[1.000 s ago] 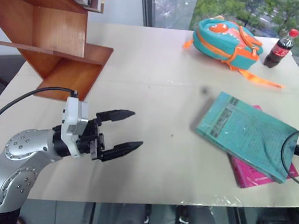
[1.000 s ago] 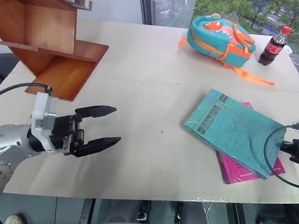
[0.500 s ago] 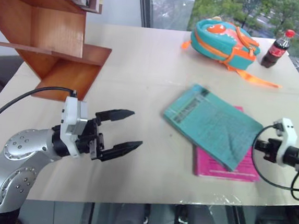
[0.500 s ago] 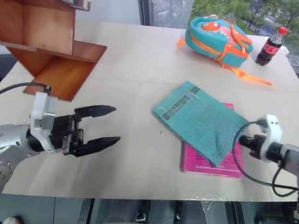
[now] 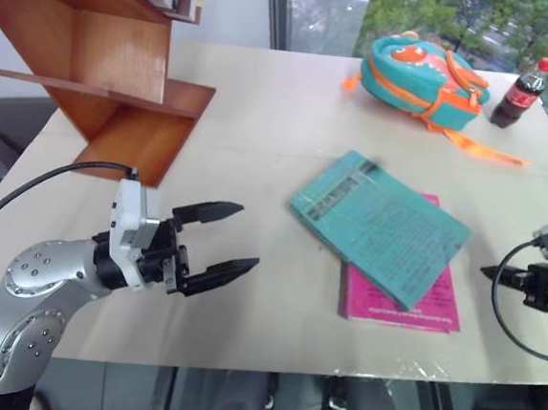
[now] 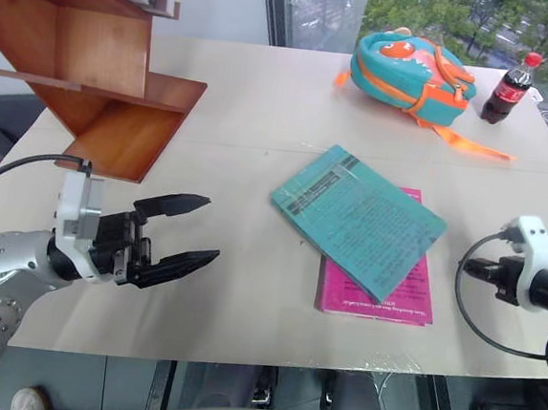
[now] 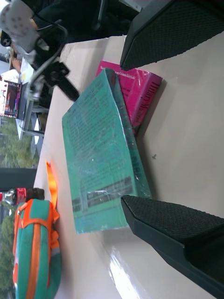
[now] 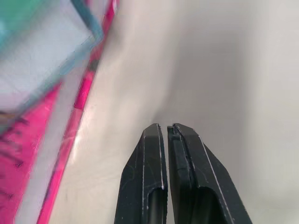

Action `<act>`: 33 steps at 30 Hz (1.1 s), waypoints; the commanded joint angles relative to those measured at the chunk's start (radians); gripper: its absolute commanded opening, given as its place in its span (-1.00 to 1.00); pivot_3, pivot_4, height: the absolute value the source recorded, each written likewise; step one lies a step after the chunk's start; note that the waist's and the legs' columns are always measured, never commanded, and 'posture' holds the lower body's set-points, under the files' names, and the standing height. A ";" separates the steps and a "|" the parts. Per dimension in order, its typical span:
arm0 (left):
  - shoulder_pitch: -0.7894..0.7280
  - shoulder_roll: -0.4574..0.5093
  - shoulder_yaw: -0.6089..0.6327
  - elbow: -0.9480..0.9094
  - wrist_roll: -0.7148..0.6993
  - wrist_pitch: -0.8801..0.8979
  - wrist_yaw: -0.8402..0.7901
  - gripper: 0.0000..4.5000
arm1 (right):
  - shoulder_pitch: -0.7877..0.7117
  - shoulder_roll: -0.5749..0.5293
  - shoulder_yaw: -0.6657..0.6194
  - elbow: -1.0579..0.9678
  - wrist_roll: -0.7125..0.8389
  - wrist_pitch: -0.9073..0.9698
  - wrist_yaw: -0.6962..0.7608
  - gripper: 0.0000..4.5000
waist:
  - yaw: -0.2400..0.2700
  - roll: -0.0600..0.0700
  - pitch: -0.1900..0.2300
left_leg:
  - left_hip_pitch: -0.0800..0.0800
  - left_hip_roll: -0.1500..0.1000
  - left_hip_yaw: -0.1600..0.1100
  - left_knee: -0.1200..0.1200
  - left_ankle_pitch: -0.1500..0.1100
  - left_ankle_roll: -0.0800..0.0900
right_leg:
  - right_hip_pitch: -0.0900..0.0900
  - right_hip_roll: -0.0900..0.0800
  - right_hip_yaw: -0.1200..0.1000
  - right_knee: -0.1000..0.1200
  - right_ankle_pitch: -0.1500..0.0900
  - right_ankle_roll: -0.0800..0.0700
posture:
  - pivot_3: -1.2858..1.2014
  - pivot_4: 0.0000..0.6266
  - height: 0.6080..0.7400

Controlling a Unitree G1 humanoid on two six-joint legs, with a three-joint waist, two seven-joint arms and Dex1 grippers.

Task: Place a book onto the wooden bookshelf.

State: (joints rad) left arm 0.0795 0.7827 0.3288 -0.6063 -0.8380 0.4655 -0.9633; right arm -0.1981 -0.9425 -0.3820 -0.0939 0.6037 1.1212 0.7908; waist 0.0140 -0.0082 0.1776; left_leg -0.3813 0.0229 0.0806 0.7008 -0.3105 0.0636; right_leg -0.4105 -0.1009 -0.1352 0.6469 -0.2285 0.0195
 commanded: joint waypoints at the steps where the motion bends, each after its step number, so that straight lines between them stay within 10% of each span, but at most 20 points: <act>1: -0.021 -0.004 -0.013 -0.009 0.010 -0.023 -0.003 1.00 | -0.156 0.022 -0.007 0.041 -0.006 -0.070 -0.048 -0.88 | -0.007 0.001 0.000 | 0.001 0.000 0.002 0.000 0.000 0.000 | -0.001 0.001 0.002 0.001 0.000 0.000 | 0.03 -0.52 1.00; 10: -0.008 -0.009 -0.012 -0.026 0.020 -0.023 0.011 1.00 | -0.484 0.185 0.303 0.339 -0.214 -0.275 -0.069 -0.88 | 0.001 0.001 0.001 | -0.002 0.000 0.002 0.000 0.000 0.000 | -0.003 0.000 0.002 0.000 0.000 -0.001 | 0.03 -0.52 1.00; 33: 0.051 -0.030 -0.015 -0.020 0.009 0.002 0.063 1.00 | -0.244 0.116 0.289 -0.058 -0.090 -0.145 0.099 -0.88 | 0.001 0.002 0.001 | -0.006 -0.001 -0.004 0.001 0.000 0.000 | -0.002 -0.001 -0.005 -0.003 0.000 0.000 | 0.03 -0.52 1.00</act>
State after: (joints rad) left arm 0.1221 0.7613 0.3108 -0.6180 -0.8169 0.4577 -0.9161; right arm -0.4632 -0.8016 -0.0283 -0.0879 0.4922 0.9843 0.8909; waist 0.0149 -0.0065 0.1790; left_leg -0.3876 0.0219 0.0762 0.7015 -0.3107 0.0638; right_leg -0.4125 -0.1018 -0.1406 0.6440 -0.2281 0.0194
